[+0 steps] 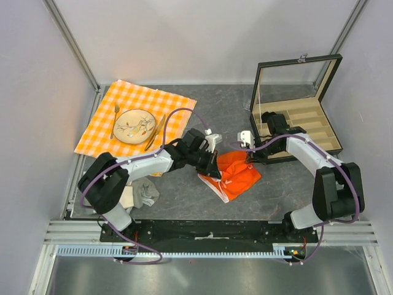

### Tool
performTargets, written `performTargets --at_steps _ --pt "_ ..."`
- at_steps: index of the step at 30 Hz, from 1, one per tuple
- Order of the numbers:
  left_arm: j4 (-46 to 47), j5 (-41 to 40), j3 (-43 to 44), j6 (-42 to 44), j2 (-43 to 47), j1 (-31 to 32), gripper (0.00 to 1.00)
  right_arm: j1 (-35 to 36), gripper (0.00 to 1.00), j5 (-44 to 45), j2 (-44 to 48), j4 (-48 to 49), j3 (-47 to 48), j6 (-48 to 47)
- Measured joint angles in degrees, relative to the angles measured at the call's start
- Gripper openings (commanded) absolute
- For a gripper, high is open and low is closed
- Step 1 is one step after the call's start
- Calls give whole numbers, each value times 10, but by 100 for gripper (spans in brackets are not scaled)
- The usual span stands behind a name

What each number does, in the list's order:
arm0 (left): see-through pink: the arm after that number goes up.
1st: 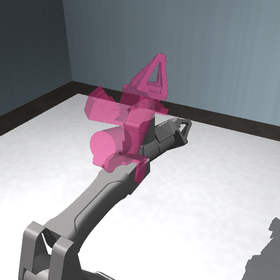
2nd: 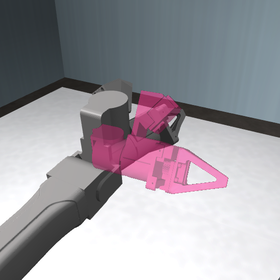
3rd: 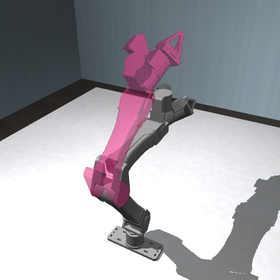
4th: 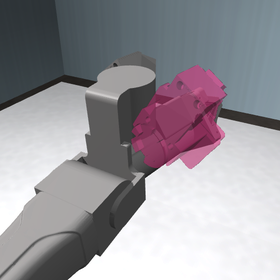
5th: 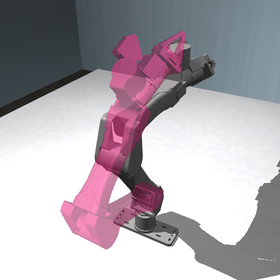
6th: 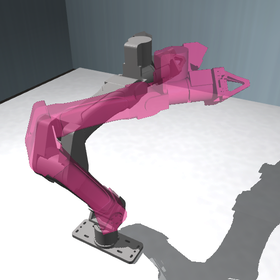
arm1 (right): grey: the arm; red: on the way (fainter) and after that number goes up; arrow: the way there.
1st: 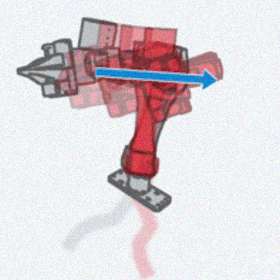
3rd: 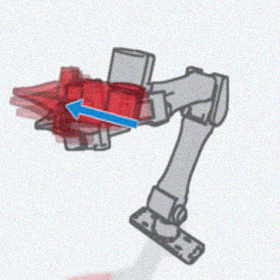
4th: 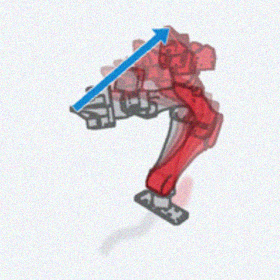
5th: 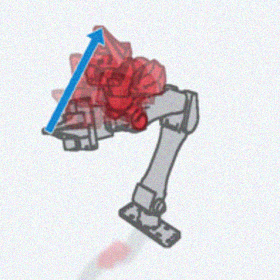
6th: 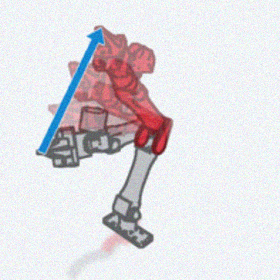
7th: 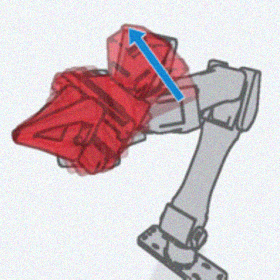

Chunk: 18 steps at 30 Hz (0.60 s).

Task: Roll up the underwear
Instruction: Fold the underwear at the center of the board.

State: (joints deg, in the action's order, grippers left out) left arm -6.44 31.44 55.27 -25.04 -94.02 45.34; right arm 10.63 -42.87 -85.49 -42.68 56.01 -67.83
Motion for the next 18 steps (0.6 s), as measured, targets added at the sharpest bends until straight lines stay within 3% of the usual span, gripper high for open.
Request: performTargets --at_steps 18 --pt "9 -64 -4 -41 24 77 2 -35 6 -33 32 -81 -33 -102"
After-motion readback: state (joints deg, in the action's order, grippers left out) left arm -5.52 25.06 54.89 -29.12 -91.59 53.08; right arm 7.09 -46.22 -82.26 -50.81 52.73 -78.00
